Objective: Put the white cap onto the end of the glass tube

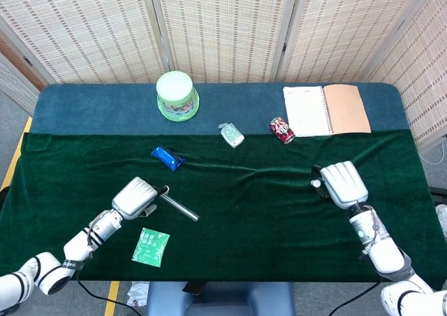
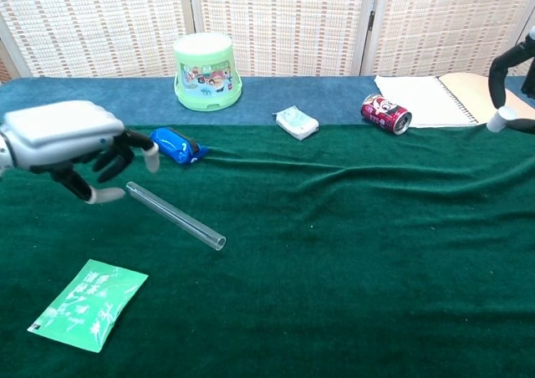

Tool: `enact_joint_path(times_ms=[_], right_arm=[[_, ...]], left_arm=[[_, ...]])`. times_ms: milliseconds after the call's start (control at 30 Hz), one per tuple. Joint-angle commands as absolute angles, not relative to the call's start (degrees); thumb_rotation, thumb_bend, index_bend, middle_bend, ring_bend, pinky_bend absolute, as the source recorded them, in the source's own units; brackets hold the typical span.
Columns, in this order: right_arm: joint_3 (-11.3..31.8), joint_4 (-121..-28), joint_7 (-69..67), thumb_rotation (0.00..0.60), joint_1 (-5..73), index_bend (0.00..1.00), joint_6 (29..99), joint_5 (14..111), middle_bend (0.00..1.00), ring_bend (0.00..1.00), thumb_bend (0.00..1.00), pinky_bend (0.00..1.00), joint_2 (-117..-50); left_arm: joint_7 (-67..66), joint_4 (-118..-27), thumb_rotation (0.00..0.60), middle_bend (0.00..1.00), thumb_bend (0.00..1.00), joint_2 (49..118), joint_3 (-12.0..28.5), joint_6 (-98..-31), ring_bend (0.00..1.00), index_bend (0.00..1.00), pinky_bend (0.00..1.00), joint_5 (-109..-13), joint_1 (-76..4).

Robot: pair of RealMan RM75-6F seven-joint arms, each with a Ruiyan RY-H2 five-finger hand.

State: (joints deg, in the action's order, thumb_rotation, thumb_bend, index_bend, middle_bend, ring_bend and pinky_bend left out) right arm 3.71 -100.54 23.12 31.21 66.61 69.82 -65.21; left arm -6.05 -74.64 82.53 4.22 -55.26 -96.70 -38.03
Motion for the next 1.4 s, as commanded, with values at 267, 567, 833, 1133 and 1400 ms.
enact_joint_path(times_ms=[267,567,833,1133,1400], right_arm=[[3.78,-98.59,21.73,0.6,30.65,0.72,64.77,69.92,0.94,1.0,0.59,1.0,-66.09],[4.12,-97.54,20.85,0.6,30.28,0.72,63.79,69.92,0.94,1.0,0.6,1.0,-66.44],[4.43,-96.63,20.15,0.6,30.0,0.72,63.05,69.75,0.94,1.0,0.6,1.0,-66.74],[4.66,-95.96,19.5,0.6,29.69,0.72,62.58,69.86,0.94,1.0,0.6,1.0,-66.95],[4.93,-95.97,19.51,0.6,29.55,0.72,62.35,69.94,0.94,1.0,0.6,1.0,-66.95]], left_arm=[[-10.17,-69.55,0.6,0.81,0.38,88.3,3.5,-53.41,0.73,0.43,0.72,-94.56,-40.72],[-11.86,-66.75,0.6,0.82,0.38,91.31,2.58,-52.99,0.74,0.44,0.73,-92.86,-41.41],[-13.65,-66.25,0.6,0.82,0.38,92.99,2.2,-52.19,0.74,0.44,0.73,-91.04,-41.94],[-14.51,-65.33,0.6,0.82,0.38,94.28,1.74,-52.08,0.74,0.47,0.73,-89.88,-42.29],[-14.07,-64.26,0.6,0.82,0.38,94.92,1.3,-52.38,0.74,0.5,0.73,-89.32,-42.46]])
